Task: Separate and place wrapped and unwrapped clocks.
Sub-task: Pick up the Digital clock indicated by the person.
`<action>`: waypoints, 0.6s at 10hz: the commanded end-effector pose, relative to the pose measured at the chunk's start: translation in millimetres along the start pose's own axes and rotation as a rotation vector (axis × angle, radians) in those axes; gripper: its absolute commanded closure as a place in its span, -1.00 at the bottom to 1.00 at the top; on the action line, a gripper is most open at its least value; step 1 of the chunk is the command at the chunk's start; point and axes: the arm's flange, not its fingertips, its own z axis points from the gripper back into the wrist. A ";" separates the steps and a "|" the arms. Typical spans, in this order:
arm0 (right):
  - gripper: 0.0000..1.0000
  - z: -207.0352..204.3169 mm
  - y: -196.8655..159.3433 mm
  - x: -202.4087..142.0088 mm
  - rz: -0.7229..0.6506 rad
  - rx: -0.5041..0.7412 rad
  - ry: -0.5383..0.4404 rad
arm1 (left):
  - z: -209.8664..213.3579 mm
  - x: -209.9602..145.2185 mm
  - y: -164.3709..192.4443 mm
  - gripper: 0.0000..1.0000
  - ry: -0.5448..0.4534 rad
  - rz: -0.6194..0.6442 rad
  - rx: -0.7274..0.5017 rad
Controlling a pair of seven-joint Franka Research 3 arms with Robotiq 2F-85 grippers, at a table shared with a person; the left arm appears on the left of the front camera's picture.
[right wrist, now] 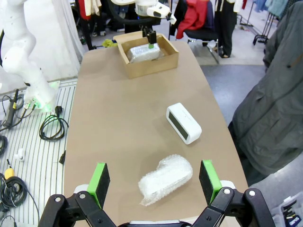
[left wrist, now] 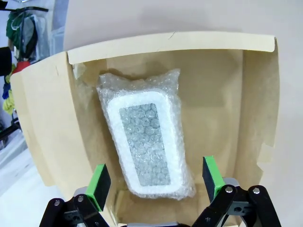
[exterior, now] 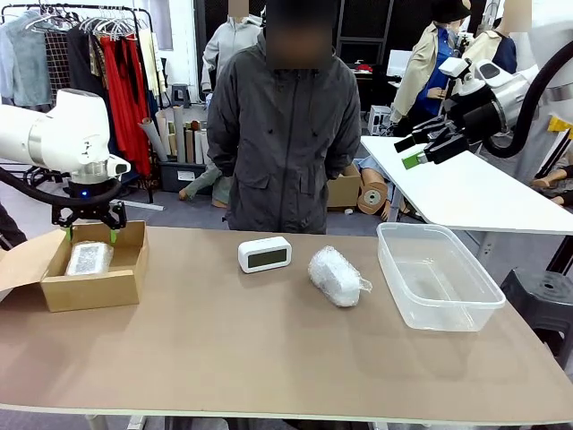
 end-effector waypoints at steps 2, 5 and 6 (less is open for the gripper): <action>-1.00 0.9 0.5 0.7 0.002 0.002 -0.002 | 0.3 1.0 0.9 -1.00 -0.012 -0.002 0.005; -1.00 0.9 0.5 0.7 0.002 0.002 -0.002 | 30.5 -19.5 -10.8 -1.00 0.032 -0.170 -0.086; -1.00 0.9 0.5 0.7 0.002 0.002 -0.002 | 50.6 -26.4 -7.6 -1.00 0.045 -0.293 -0.152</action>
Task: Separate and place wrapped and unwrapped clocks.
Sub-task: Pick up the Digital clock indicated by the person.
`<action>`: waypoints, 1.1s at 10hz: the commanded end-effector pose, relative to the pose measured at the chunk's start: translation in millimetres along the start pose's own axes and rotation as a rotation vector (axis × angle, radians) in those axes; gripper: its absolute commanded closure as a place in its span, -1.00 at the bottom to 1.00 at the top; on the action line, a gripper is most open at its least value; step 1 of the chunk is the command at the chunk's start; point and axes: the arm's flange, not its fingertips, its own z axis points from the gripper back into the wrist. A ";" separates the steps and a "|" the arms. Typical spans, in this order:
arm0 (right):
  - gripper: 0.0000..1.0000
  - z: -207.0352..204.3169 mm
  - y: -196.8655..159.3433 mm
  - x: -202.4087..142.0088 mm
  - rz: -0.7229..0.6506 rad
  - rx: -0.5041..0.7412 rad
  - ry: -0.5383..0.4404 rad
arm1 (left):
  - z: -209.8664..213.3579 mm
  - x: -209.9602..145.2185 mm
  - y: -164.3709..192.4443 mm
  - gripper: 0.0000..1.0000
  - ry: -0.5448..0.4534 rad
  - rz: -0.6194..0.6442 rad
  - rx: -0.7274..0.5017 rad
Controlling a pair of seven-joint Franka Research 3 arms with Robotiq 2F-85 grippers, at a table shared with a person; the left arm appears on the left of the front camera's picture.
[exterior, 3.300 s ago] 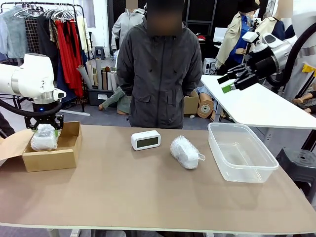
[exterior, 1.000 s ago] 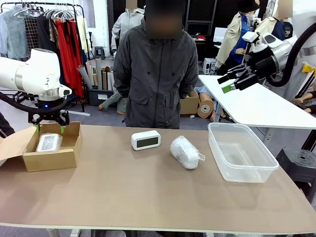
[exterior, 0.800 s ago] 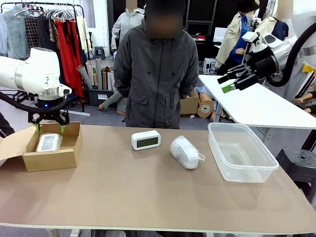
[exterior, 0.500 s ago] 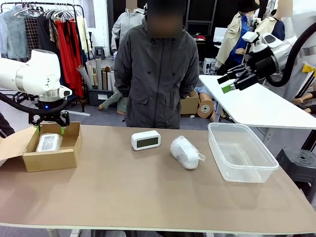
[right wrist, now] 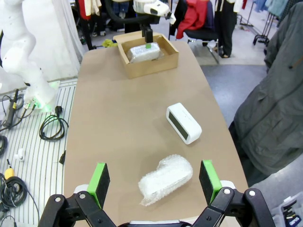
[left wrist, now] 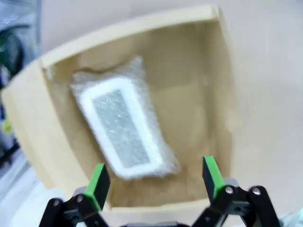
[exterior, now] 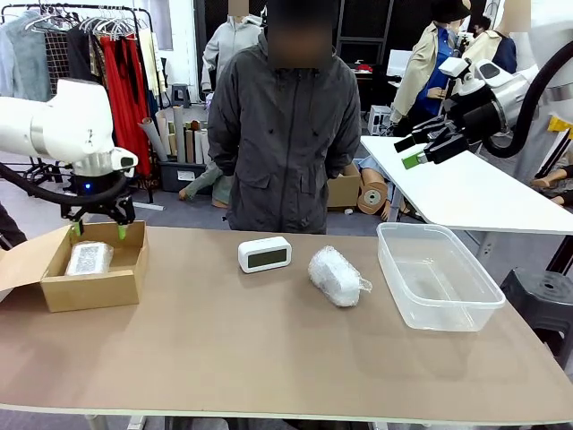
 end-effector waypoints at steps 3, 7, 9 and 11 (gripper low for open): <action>-1.00 1.0 0.5 0.7 0.002 0.002 -0.002 | 56.4 -27.5 -0.5 -1.00 -0.014 -0.441 -0.292; -1.00 1.0 0.5 0.7 0.002 0.002 -0.002 | 106.8 -35.4 0.9 -1.00 -0.196 -0.895 -0.526; -1.00 1.0 0.5 0.7 0.002 0.002 -0.002 | 115.2 -38.1 2.7 -1.00 -0.366 -1.056 -0.536; -1.00 1.0 0.5 0.7 0.002 0.002 -0.002 | 123.0 -39.1 4.7 -1.00 -0.523 -1.166 -0.591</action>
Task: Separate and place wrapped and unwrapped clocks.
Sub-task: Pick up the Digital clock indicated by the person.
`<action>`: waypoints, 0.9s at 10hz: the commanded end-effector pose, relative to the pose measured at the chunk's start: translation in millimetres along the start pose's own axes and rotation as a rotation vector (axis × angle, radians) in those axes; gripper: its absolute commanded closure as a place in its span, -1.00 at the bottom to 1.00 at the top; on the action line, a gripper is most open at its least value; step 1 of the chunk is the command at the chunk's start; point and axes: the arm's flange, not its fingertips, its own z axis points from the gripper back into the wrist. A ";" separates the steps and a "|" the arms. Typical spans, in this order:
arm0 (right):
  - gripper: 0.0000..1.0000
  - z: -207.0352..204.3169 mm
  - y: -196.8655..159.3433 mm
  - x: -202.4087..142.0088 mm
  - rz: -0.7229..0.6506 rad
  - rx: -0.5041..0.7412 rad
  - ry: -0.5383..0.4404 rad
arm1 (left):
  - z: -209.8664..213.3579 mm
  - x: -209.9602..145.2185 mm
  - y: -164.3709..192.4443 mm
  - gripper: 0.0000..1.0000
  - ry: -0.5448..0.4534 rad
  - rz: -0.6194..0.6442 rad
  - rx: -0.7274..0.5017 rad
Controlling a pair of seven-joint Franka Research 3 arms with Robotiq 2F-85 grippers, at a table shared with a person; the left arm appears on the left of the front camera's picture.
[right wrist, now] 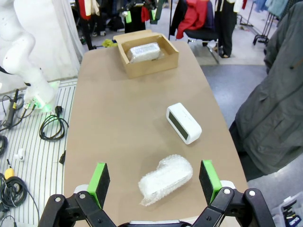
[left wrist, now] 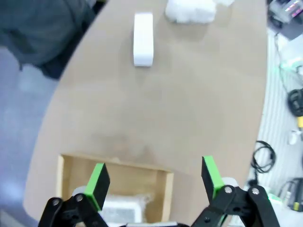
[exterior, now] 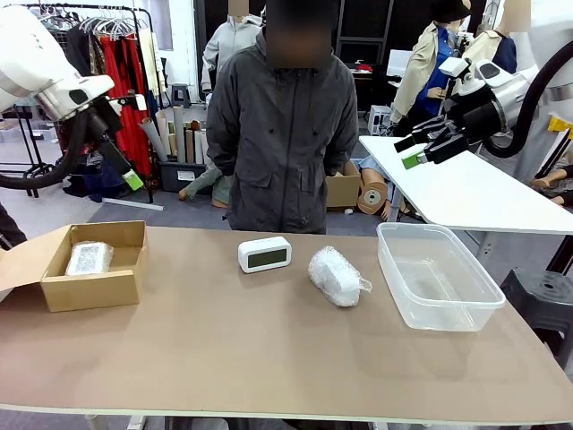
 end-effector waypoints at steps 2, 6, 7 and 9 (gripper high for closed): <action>-1.00 1.0 0.5 0.7 0.002 0.002 -0.002 | 11.6 -7.7 -3.7 -1.00 -0.198 -0.154 -0.155; -1.00 1.0 0.5 0.7 0.002 0.002 -0.002 | 29.2 -7.4 -12.2 -1.00 -0.270 -0.258 -0.243; -1.00 1.0 0.5 0.7 0.002 0.002 -0.002 | 32.5 -4.8 -19.8 -1.00 -0.277 -0.280 -0.216; -1.00 1.0 0.5 0.7 0.002 0.002 -0.002 | 38.9 -1.7 -32.4 -1.00 -0.298 -0.314 -0.139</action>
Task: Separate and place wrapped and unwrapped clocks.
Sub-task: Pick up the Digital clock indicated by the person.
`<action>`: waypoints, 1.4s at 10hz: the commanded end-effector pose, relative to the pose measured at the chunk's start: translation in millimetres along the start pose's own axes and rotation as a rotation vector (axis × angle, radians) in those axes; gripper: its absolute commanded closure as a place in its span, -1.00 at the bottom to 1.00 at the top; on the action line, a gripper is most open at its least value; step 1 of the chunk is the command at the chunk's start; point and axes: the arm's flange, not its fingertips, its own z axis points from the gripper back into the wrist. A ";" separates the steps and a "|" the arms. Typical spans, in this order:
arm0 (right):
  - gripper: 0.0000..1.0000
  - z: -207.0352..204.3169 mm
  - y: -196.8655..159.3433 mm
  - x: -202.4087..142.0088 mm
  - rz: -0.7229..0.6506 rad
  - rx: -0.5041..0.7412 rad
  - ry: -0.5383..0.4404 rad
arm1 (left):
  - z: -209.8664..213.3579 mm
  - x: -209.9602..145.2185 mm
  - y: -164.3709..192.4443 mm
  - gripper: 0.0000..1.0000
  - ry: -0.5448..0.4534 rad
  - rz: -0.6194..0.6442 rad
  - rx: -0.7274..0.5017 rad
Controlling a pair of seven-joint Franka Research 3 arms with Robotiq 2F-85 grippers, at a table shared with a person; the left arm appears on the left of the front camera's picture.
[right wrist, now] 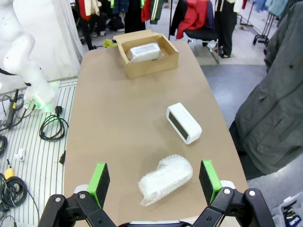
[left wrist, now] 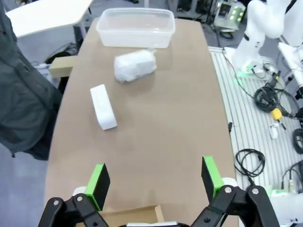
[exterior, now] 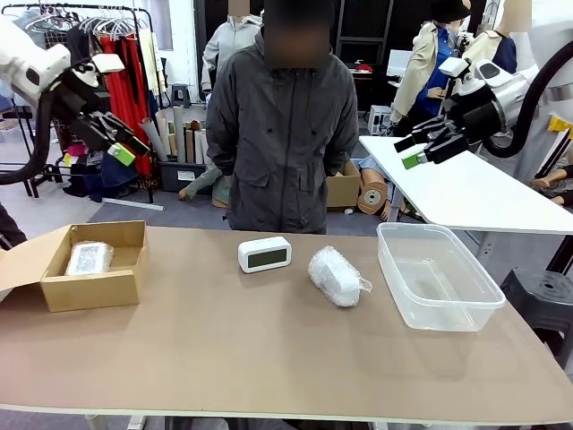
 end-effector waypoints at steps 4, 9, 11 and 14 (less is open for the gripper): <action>-1.00 1.1 0.5 0.7 0.002 0.001 -0.002 | -0.5 -0.4 -12.8 -1.00 -0.039 -0.055 0.147; -1.00 1.1 0.5 0.7 0.002 0.001 -0.002 | 4.0 -0.1 -3.2 -1.00 -0.021 -0.020 0.166; -1.00 1.1 0.5 0.7 0.002 0.001 -0.002 | 4.0 -0.1 -3.2 -1.00 -0.021 -0.020 0.166; -1.00 1.1 0.5 0.7 0.002 0.001 -0.002 | 4.0 -0.1 -3.2 -1.00 -0.021 -0.020 0.166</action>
